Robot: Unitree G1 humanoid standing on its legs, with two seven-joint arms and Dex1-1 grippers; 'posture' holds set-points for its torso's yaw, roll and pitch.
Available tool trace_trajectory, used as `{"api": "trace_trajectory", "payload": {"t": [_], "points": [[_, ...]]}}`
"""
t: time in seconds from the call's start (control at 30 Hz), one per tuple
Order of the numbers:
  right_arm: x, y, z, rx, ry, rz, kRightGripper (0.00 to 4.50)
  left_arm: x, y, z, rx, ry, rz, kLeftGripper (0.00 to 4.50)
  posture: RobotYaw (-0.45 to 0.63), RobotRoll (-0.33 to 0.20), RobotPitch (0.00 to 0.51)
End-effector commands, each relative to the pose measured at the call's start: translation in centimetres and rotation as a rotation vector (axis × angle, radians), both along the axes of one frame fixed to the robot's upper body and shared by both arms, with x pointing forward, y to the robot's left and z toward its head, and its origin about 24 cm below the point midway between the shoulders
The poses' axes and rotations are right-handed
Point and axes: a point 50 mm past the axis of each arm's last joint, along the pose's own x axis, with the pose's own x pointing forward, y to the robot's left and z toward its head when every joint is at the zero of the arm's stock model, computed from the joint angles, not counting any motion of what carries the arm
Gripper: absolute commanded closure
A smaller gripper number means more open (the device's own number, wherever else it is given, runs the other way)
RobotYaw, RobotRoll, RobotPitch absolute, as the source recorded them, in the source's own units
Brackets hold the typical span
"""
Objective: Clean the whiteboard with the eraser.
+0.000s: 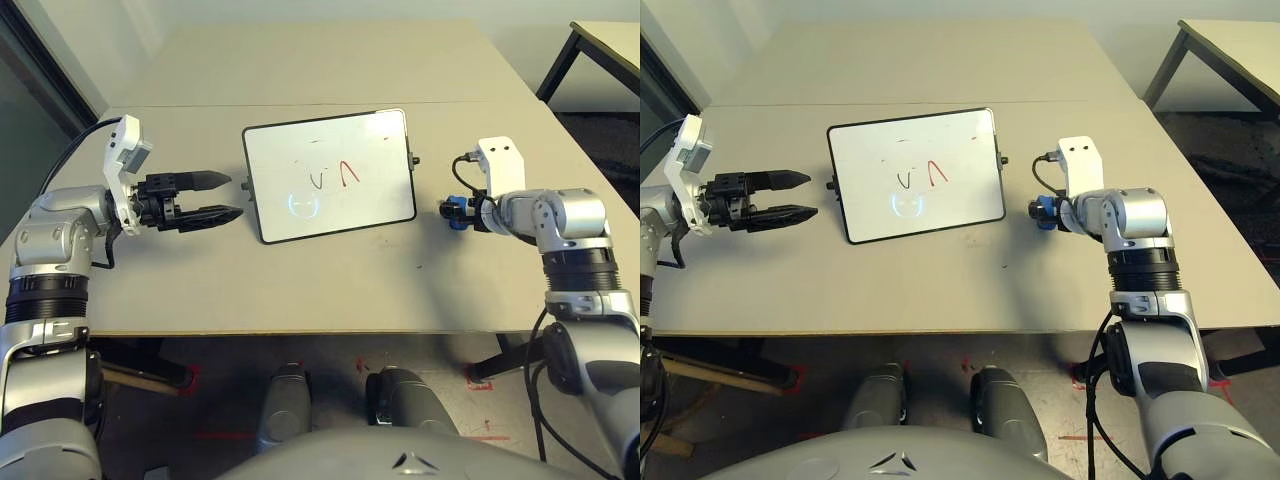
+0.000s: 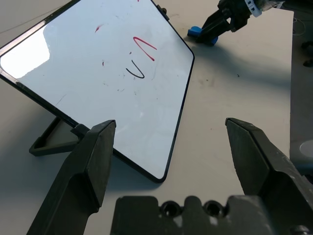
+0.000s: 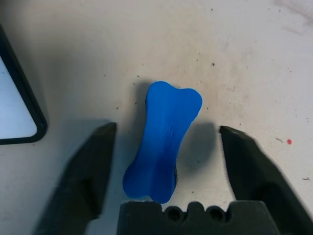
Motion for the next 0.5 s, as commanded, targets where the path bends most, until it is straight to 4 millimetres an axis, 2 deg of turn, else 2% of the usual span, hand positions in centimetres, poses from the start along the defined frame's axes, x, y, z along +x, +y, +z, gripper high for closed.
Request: {"api": "trace_trajectory", "payload": {"t": [0.03, 0.13, 0.23, 0.4, 0.5], "points": [[-0.4, 0.0, -0.6, -0.009, 0.022, 0.003, 1.80, 0.2, -0.2, 0.4, 0.008, -0.016, -0.008, 0.00, 0.21, 0.000, 0.039], [-0.6, -0.1, -0.6, -0.010, 0.025, 0.011, 2.97, 0.3, -0.3, 0.5, 0.005, -0.019, -0.010, 0.00, 0.21, 0.000, 0.039], [-0.8, 0.0, 0.2, -0.033, -0.013, 0.059, 4.07, 0.3, -0.3, 0.5, 0.008, -0.023, -0.013, 0.00, 0.21, 0.000, 0.036], [-1.0, 0.3, 2.7, -0.255, -0.178, 0.241, 4.13, 0.4, -0.3, 0.6, 0.011, -0.024, -0.015, 0.00, 0.20, 0.000, 0.036], [-0.9, 1.7, 4.1, -0.327, -0.334, 0.409, 4.13, 0.4, -0.3, 0.6, 0.011, -0.017, -0.020, 0.00, 0.20, 0.000, 0.037]]}}
